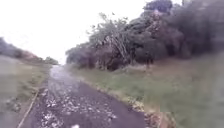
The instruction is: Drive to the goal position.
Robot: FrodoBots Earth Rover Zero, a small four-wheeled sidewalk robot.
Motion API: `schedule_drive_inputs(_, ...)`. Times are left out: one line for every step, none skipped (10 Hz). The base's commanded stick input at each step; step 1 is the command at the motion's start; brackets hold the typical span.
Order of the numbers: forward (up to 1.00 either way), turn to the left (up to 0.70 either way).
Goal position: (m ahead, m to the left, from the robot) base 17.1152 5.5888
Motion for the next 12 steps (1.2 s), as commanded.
schedule_drive_inputs(1.0,0.03)
schedule_drive_inputs(1.0,0.04)
schedule_drive_inputs(1.0,0.06)
schedule_drive_inputs(1.0,0.4)
schedule_drive_inputs(1.0,0.4)
schedule_drive_inputs(1.0,0.37)
schedule_drive_inputs(1.0,0.33)
schedule_drive_inputs(1.0,0.3)
schedule_drive_inputs(1.0,0.23)
schedule_drive_inputs(1.0,0.13)
schedule_drive_inputs(1.0,0.03)
schedule_drive_inputs(1.0,0.02)
